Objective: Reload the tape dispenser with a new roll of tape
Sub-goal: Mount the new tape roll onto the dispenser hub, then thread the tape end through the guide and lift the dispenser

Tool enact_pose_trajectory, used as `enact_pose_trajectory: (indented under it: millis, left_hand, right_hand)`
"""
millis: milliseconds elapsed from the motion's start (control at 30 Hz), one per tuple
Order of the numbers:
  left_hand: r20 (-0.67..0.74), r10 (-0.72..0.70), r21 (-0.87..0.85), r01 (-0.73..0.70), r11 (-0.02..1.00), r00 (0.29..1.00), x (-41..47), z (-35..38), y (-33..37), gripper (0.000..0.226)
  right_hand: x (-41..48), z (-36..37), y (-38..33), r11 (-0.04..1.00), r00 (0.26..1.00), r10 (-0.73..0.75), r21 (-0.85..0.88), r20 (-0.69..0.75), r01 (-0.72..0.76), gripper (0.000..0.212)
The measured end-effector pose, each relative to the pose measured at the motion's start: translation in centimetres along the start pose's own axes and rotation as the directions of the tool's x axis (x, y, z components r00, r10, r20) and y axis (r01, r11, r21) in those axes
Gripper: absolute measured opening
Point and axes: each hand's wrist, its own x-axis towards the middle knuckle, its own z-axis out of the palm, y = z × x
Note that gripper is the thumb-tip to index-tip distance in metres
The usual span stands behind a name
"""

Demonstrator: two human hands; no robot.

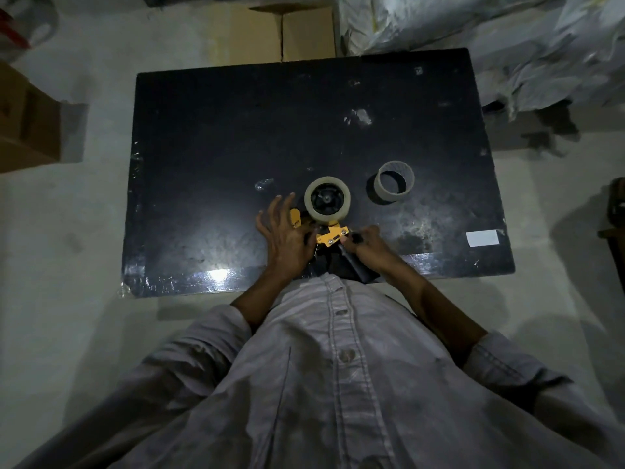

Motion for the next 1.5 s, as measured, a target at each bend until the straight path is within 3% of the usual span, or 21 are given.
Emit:
enact_pose_trajectory:
  millis: [67, 167, 400, 533, 633, 933, 1067, 1200, 1300, 1367, 1500]
  left_hand:
    - [-0.027, 0.018, 0.003, -0.018, 1.0, 0.999, -0.5, 0.0, 0.2, 0.028]
    - [-0.036, 0.027, -0.016, -0.028, 0.999, 0.999, -0.9, -0.2, 0.3, 0.021]
    - [-0.069, 0.056, -0.022, -0.057, 0.998, 0.996, -1.5, -0.8, -0.1, 0.011]
    - [-0.116, 0.057, -0.033, -0.061, 0.998, 0.992, -3.2, -1.6, -0.4, 0.014]
    - [-0.079, 0.016, -0.023, -0.018, 1.0, 0.997, -4.7, -2.0, -1.1, 0.014]
    - [-0.037, -0.042, -0.123, 0.037, 0.992, 0.998, -4.5, -2.1, -2.3, 0.005]
    - [0.085, 0.012, -0.2, 0.006, 0.98, 0.996, -3.7, -1.6, -4.2, 0.006]
    - [0.184, 0.137, -0.227, -0.094, 0.969, 0.973, -2.3, -2.1, -5.6, 0.005]
    - [0.211, 0.154, -0.249, -0.099, 0.963, 0.965, -2.2, -2.7, -5.7, 0.008]
    - [0.241, 0.12, -0.261, -0.055, 0.964, 0.963, -2.7, -2.7, -5.4, 0.017]
    - [0.294, 0.078, -0.252, -0.001, 0.968, 0.953, -3.2, -2.8, -5.0, 0.024]
  right_hand:
    - [0.4, 0.3, 1.6, 0.999, 0.994, 0.045, -0.005, 0.101, -0.045, 0.035]
    - [-0.1, 0.9, 1.7, 0.983, 0.974, 0.11, 0.121, 0.196, -0.136, 0.025]
    - [1.4, 1.8, 3.1, 0.987, 0.992, 0.108, 0.113, 0.073, -0.115, 0.039]
    - [0.9, 1.2, 2.1, 0.983, 0.996, 0.091, 0.161, 0.013, -0.092, 0.028]
    - [1.0, 0.7, 1.7, 0.979, 0.997, 0.072, 0.193, -0.01, -0.069, 0.013]
    - [1.5, 0.7, 2.2, 0.982, 0.995, 0.092, 0.17, -0.04, -0.084, 0.019]
    - [1.8, 0.3, 2.3, 0.987, 0.995, 0.088, 0.135, -0.036, -0.083, 0.02]
    - [2.2, -0.4, 1.9, 0.999, 0.996, 0.041, 0.01, -0.075, -0.04, 0.023]
    - [2.4, -1.1, 1.7, 0.965, 0.982, -0.072, -0.261, -0.172, 0.025, 0.027]
    - [2.2, -1.6, 1.5, 0.915, 0.963, -0.15, -0.4, -0.224, 0.05, 0.044]
    - [1.5, -1.9, 2.1, 0.863, 0.929, -0.322, -0.46, -0.182, 0.209, 0.073]
